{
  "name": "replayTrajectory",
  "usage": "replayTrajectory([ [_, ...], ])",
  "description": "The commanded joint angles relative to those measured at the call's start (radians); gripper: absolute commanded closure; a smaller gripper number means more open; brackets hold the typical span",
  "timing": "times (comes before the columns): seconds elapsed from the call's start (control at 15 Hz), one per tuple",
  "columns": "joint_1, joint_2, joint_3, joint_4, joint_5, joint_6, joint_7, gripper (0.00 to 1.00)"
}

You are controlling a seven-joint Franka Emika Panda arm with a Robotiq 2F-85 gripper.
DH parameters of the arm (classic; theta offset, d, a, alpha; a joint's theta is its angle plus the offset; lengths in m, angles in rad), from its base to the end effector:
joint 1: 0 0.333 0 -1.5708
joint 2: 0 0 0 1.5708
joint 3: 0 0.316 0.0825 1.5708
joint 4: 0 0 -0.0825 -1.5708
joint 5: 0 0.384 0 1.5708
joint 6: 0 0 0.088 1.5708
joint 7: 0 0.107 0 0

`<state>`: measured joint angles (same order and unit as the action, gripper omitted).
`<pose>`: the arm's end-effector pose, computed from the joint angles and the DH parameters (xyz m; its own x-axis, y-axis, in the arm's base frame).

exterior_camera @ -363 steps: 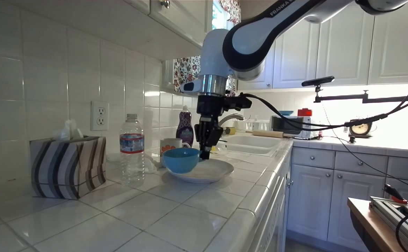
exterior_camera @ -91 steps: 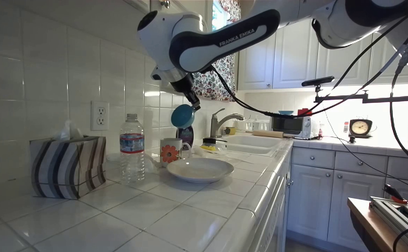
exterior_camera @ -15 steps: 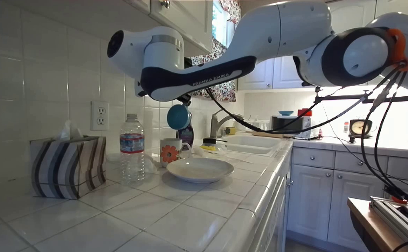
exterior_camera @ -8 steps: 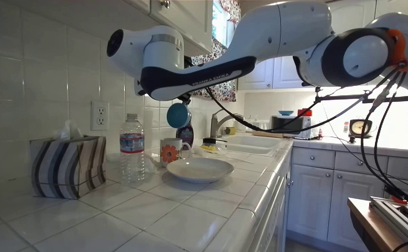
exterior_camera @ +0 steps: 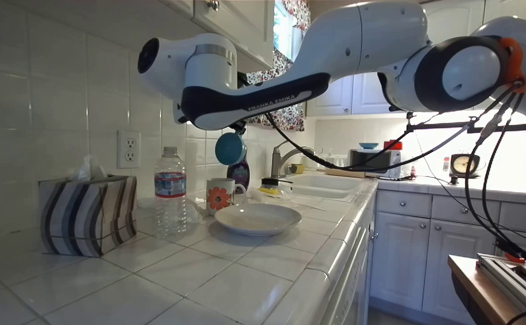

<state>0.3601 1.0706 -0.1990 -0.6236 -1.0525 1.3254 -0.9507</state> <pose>0.7583 0.1030 0.4024 0.4204 0.2494 -0.8724 0.9060 -0.1679 0.3886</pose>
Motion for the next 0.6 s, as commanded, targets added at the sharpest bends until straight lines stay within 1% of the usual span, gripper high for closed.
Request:
replayTrajectory([
  [0.0, 0.000, 0.031, 0.000, 0.055, -0.043, -0.017, -0.031, 0.97],
  [0.53, -0.011, 0.029, 0.034, 0.099, 0.003, 0.002, 0.021, 0.97],
])
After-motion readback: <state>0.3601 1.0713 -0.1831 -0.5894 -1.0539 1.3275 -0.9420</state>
